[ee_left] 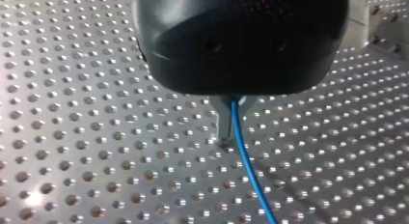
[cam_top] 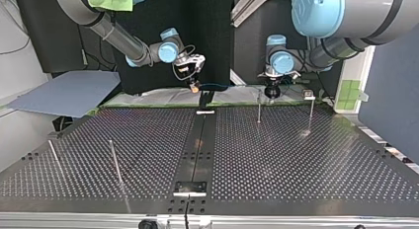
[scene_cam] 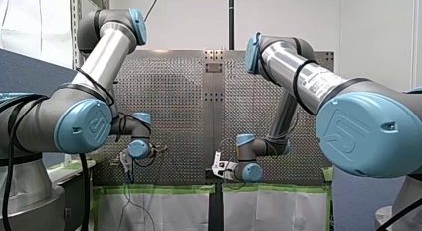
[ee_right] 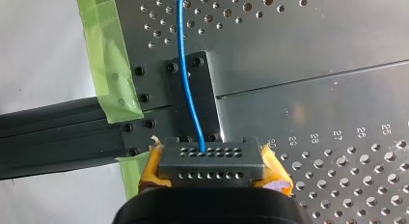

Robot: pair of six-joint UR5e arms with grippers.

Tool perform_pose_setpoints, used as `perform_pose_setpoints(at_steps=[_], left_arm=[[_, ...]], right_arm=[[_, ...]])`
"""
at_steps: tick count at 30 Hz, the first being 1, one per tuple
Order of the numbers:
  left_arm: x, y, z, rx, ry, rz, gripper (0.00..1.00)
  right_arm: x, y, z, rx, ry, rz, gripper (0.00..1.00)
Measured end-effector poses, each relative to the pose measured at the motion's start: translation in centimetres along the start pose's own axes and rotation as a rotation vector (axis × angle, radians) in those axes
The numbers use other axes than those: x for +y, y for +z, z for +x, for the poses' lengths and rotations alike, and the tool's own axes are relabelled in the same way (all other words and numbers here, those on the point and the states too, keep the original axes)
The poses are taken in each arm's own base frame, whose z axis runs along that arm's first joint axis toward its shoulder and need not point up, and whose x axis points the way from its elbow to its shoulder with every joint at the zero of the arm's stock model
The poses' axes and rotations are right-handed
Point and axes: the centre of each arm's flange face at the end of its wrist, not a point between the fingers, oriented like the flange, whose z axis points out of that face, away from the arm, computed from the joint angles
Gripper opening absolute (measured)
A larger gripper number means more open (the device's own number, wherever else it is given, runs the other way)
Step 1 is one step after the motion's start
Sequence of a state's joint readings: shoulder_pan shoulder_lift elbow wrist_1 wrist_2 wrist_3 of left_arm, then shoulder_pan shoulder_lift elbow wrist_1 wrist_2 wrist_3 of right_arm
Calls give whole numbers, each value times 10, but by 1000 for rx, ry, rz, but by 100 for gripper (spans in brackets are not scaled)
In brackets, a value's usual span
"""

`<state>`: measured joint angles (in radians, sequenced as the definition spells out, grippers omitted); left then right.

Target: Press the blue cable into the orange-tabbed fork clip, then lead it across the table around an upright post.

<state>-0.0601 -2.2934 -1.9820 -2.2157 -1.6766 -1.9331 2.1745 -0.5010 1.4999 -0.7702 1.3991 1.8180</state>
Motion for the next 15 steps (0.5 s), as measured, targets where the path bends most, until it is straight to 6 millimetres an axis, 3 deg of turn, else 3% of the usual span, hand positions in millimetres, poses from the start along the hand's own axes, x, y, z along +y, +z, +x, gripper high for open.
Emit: perform_pose_setpoints(at_steps=[6, 15], left_arm=[[7, -1, 18, 40, -5, 2, 0], [9, 6, 14, 20, -68, 57, 0]], right_arm=[[0, 0, 0, 0, 0, 0, 0], [0, 4, 5, -10, 1, -5, 0]])
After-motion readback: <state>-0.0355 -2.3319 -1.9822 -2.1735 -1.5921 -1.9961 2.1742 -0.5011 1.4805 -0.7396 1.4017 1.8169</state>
